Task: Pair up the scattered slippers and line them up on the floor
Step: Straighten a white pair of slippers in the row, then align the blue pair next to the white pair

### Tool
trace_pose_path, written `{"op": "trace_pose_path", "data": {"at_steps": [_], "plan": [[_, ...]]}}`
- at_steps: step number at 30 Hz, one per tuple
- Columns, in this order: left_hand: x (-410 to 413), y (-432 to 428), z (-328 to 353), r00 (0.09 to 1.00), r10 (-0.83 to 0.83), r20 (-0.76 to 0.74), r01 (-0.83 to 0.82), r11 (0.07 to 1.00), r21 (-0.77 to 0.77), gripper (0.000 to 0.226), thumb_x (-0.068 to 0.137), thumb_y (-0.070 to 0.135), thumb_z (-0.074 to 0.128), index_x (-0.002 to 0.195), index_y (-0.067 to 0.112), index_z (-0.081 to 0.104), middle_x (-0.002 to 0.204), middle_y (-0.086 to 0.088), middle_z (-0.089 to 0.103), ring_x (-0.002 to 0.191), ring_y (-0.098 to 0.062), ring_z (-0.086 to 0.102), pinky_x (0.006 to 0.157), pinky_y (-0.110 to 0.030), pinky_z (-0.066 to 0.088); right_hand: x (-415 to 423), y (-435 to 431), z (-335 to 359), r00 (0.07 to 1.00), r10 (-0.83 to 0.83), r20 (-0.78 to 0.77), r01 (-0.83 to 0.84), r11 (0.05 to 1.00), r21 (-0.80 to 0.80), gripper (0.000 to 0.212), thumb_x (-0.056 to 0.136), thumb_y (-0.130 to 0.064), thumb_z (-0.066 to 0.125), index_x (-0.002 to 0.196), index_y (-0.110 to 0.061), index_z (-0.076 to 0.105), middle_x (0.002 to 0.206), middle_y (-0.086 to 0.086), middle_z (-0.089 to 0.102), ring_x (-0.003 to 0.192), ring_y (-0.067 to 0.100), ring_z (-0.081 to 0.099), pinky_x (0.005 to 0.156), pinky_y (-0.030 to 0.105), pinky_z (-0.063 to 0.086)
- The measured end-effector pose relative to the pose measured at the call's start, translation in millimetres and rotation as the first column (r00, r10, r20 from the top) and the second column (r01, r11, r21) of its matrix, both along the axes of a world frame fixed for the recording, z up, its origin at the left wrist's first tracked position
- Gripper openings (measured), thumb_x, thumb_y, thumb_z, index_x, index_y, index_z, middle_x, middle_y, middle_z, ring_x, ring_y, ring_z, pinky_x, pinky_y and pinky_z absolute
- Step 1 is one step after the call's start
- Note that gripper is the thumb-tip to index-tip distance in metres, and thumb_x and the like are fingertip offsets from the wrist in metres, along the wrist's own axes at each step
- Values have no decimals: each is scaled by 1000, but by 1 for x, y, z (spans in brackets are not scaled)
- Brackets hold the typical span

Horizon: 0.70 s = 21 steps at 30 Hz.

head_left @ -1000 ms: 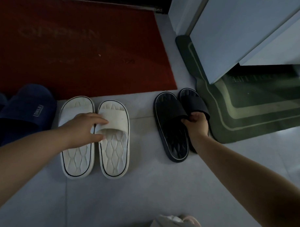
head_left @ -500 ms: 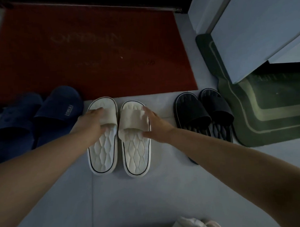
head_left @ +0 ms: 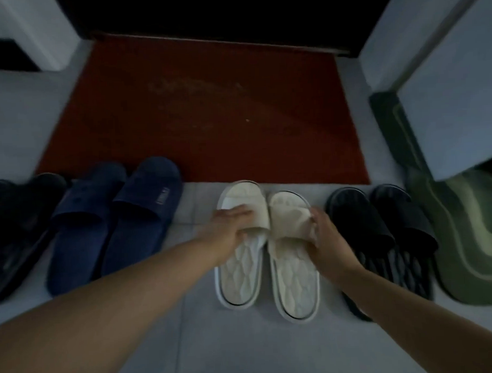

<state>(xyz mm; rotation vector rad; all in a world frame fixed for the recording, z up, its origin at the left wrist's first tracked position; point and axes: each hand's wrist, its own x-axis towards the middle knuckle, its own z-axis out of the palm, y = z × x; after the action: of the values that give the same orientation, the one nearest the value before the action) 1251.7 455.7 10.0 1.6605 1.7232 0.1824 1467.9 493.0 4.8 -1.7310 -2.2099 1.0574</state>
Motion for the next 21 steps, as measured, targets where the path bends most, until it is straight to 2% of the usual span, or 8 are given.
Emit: {"op": "trace_pose_path", "data": {"at_steps": [4, 7, 10, 13, 15, 18, 19, 21], "plan": [[-14, -8, 8, 999, -53, 11, 53, 996, -66, 57, 93, 21, 50, 144, 22, 25, 157, 0, 14, 142, -22, 19, 116, -30, 18, -18, -9, 6, 986, 68, 154, -64, 998, -29, 72, 80, -9, 59, 141, -15, 22, 143, 8, 32, 131, 32, 31, 107, 41, 30], [-34, -13, 25, 1000, 20, 19, -18, 994, -109, 60, 92, 23, 50, 145, 21, 23, 156, -2, 18, 140, -24, 24, 114, -34, 26, -50, -15, 13, 973, 186, 134, -192, 981, 39, 75, 80, -15, 62, 143, -18, 20, 146, 4, 27, 136, 25, 21, 111, 38, 22], [-62, -29, 55, 986, 167, 2, -165, 979, -122, 58, 92, 23, 51, 144, 20, 25, 153, -5, 26, 136, -24, 33, 111, -35, 33, -90, -18, 23, 970, 241, -20, -242, 970, -19, 75, 77, -11, 67, 140, -19, 26, 145, 3, 32, 135, 23, 25, 108, 40, 29], [-94, -63, 98, 962, 253, -101, -267, 950, -161, 58, 91, 25, 50, 144, 21, 26, 151, -5, 29, 132, -25, 39, 107, -37, 37, -131, -16, 37, 903, 418, -100, -420, 908, 3, 72, 79, -11, 67, 140, -16, 28, 145, 5, 34, 133, 24, 30, 104, 32, 29], [-114, -95, 136, 947, 245, -206, -285, 940, -189, 56, 91, 26, 49, 143, 21, 28, 149, -6, 32, 131, -26, 40, 107, -37, 36, -159, -12, 54, 831, 533, -158, -537, 843, 17, 70, 80, -11, 66, 140, -15, 29, 142, 7, 37, 130, 23, 34, 100, 28, 29], [-136, -148, 187, 949, 221, -226, -274, 932, -238, 46, 89, 27, 48, 132, 11, 44, 139, -12, 45, 124, -27, 46, 104, -37, 38, -200, -13, 81, 751, 623, -218, -644, 764, -39, 63, 82, -8, 62, 137, -15, 32, 138, 6, 42, 124, 19, 42, 96, 28, 36], [-146, -165, 195, 950, 203, -238, -264, 928, -263, 45, 90, 25, 48, 133, 11, 44, 140, -11, 44, 126, -26, 44, 106, -37, 37, -213, -15, 87, 735, 640, -224, -668, 741, -71, 60, 83, -9, 61, 136, -16, 33, 137, 3, 42, 118, 15, 44, 92, 25, 37], [-170, -193, 197, 946, 149, -287, -242, 915, -323, 55, 91, 27, 50, 142, 21, 30, 148, -4, 34, 133, -23, 36, 112, -37, 31, -242, -21, 93, 697, 691, -194, -716, 684, -137, 58, 86, -15, 60, 136, -22, 31, 132, -4, 42, 110, 8, 45, 85, 20, 37]]}}
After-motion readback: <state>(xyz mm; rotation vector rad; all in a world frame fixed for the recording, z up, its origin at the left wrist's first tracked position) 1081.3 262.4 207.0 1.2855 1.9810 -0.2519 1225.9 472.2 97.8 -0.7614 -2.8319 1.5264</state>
